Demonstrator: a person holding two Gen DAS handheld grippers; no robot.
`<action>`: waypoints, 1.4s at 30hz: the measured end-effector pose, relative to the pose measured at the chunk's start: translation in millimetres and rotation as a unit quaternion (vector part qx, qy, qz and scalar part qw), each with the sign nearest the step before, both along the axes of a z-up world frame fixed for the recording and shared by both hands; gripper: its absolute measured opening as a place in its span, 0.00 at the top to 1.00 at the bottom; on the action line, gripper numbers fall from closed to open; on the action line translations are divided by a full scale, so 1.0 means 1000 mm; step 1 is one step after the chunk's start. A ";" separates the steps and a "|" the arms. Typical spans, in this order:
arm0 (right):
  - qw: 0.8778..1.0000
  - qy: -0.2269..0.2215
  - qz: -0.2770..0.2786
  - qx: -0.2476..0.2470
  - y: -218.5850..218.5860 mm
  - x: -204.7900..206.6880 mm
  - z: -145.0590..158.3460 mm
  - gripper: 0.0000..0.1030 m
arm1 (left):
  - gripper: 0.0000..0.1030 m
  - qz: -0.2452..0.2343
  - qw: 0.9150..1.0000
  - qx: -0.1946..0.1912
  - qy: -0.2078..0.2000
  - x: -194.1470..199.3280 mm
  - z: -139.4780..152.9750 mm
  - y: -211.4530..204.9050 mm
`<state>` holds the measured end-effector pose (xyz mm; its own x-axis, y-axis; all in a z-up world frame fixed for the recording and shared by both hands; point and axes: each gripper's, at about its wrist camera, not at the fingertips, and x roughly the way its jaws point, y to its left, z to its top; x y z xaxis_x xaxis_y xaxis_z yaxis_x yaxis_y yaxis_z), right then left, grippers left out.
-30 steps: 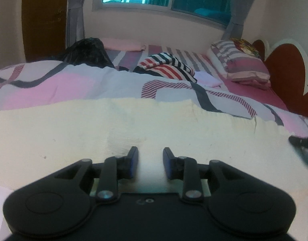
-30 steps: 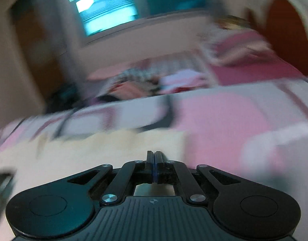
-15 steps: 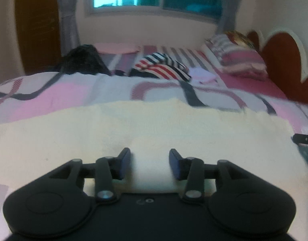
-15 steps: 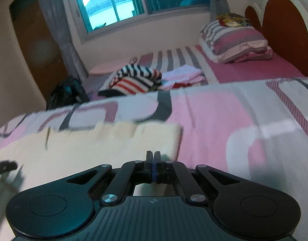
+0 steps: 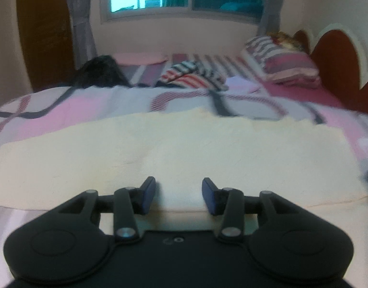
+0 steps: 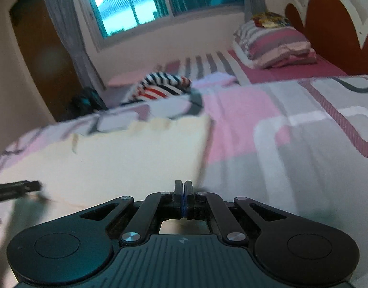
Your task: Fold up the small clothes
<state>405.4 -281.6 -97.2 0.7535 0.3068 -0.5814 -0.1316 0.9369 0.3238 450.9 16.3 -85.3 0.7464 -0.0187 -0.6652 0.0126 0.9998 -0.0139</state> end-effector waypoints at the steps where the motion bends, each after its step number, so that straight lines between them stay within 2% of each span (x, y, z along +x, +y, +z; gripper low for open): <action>1: 1.000 -0.003 0.010 0.005 0.008 0.000 0.002 1.00 | 0.59 -0.013 1.000 -0.010 -0.001 -0.001 0.001 -0.012; 5: 0.999 0.005 0.048 0.015 0.048 0.004 -0.005 1.00 | 0.58 -0.069 0.997 -0.024 0.007 -0.002 -0.001 -0.071; 8: 0.998 0.009 0.052 0.020 0.059 0.005 -0.010 1.00 | 0.55 -0.081 0.996 -0.007 0.021 0.005 -0.009 -0.090; 10: 0.999 0.017 0.026 0.027 0.047 0.005 -0.014 1.00 | 0.54 -0.074 0.997 0.021 0.026 0.008 -0.013 -0.084; 11: 1.000 0.019 0.008 0.021 0.037 0.005 -0.015 1.00 | 0.54 -0.061 0.997 0.048 0.024 0.008 -0.012 -0.079; 12: 1.000 0.021 -0.010 0.016 0.024 0.004 -0.016 1.00 | 0.54 -0.035 0.996 0.082 0.021 0.006 -0.010 -0.069; 13: 0.999 0.023 -0.018 0.024 0.012 0.004 -0.017 1.00 | 0.54 -0.015 0.996 0.092 0.016 0.005 -0.009 -0.055; 15: 0.998 0.028 -0.022 0.051 -0.009 0.004 -0.018 1.00 | 0.50 0.009 0.998 0.057 0.029 0.007 -0.010 -0.024; 17: 0.999 0.024 -0.012 0.034 -0.007 0.005 -0.017 1.00 | 0.48 0.020 0.999 0.035 0.030 0.007 -0.012 -0.007; 19: 1.000 0.020 -0.008 0.017 -0.001 0.006 -0.014 1.00 | 0.48 0.015 0.999 0.043 0.029 0.007 -0.010 -0.005; 24: 1.000 0.019 -0.010 0.016 0.002 0.006 -0.017 1.00 | 0.43 0.008 0.998 0.064 0.023 0.005 -0.013 -0.008; 29: 1.000 0.019 -0.007 0.009 0.003 0.003 -0.019 1.00 | 0.38 0.005 0.998 0.062 0.024 0.007 -0.014 -0.006; 33: 1.000 0.016 -0.006 0.010 0.002 0.003 -0.018 1.00 | 0.38 0.003 0.998 0.064 0.023 0.004 -0.008 -0.003; 36: 0.999 -0.020 -0.016 0.020 -0.004 -0.010 -0.009 1.00 | 0.38 0.013 0.998 0.065 0.004 -0.012 0.000 0.018; 39: 0.999 -0.012 -0.028 0.018 -0.008 -0.013 -0.013 1.00 | 0.38 0.047 0.997 0.063 -0.004 -0.035 0.004 0.066; 42: 0.999 -0.012 -0.043 0.015 -0.010 -0.015 -0.016 1.00 | 0.41 0.119 0.992 0.045 -0.025 -0.066 0.008 0.135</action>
